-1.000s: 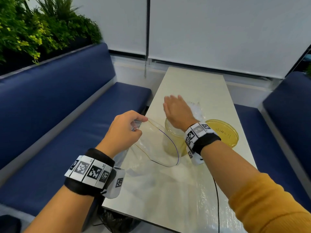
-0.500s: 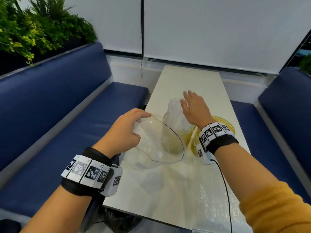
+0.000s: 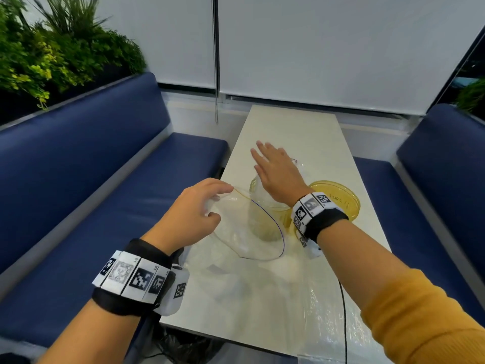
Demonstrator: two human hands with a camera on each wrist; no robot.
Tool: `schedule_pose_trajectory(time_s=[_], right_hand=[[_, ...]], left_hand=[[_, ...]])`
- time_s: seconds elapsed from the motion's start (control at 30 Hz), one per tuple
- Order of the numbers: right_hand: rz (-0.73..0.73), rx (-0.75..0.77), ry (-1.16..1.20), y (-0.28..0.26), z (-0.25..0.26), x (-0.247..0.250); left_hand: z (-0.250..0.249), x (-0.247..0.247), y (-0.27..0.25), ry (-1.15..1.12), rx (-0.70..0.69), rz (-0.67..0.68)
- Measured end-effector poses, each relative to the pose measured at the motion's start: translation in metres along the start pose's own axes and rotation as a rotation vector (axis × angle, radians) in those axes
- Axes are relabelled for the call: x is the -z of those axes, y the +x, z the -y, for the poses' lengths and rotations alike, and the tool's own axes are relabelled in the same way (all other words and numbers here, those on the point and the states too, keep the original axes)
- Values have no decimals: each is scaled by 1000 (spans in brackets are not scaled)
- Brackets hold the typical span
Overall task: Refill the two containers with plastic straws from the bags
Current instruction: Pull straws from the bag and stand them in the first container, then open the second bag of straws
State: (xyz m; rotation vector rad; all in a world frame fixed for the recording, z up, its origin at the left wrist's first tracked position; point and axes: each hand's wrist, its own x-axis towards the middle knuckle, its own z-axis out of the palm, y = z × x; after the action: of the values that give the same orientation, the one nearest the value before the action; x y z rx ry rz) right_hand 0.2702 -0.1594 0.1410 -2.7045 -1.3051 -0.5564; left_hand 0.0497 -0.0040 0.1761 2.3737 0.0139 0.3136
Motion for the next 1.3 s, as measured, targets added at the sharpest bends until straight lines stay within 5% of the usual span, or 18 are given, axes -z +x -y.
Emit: schedule_pose_trajectory(time_s=[0.1, 0.2, 0.33, 0.43, 0.73, 0.93, 1.03, 1.1, 1.2, 1.3], right_hand=[[251, -11, -108, -3, -1, -10], [105, -59, 33, -11, -1, 12], [38, -359, 157, -46, -22, 55], [202, -600, 105, -95, -29, 70], [637, -808, -11, -217, 9, -28], [579, -725, -29, -231, 15, -39], [480, -719, 14, -241, 6, -30], [414, -747, 53, -250, -4, -15], [288, -803, 119, -263, -19, 15], [174, -863, 170, -274, -29, 47]], left_hand=[[-2, -5, 0, 38, 3, 10], [-2, -11, -1, 48, 24, 21], [-2, -20, -1, 79, 34, 34], [-7, -32, 1, 91, 54, 47], [-25, -80, 4, 177, 55, 161], [-36, -106, -1, 114, -27, 263], [-38, -110, -3, -145, -107, 335], [-30, -106, -5, -245, -144, 187], [2, -106, -10, -21, -76, -73], [34, -124, -21, 275, 198, 273]])
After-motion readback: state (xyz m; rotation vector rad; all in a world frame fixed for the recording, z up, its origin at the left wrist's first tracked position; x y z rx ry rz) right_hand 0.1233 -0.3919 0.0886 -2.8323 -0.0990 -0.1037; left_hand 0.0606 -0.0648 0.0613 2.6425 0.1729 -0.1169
